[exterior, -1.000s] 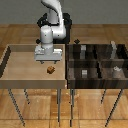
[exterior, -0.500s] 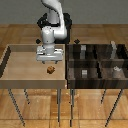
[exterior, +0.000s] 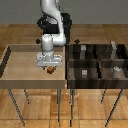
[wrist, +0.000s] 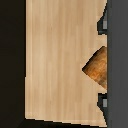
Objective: Place the loaf of bread into the appropriate compartment.
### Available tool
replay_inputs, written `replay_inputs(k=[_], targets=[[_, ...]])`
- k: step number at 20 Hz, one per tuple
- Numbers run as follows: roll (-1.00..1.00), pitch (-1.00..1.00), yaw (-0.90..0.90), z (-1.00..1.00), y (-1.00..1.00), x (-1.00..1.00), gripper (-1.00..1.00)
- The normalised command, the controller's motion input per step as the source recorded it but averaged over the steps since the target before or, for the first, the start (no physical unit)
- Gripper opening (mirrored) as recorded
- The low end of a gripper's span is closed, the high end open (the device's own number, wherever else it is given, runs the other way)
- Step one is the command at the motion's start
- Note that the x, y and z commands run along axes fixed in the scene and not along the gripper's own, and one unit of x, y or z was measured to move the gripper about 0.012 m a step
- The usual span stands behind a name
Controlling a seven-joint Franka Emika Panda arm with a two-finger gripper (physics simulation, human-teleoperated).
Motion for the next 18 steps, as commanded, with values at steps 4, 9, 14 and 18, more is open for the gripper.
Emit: replay_inputs(k=[4,9,14,18], targets=[[0.00,0.00,0.00,0.00,0.00,0.00,-1.00],[0.00,0.00,0.00,0.40,0.00,0.00,-1.00],[0.00,0.00,0.00,1.00,0.00,0.00,-1.00],[0.00,0.00,0.00,0.75,0.00,0.00,-1.00]])
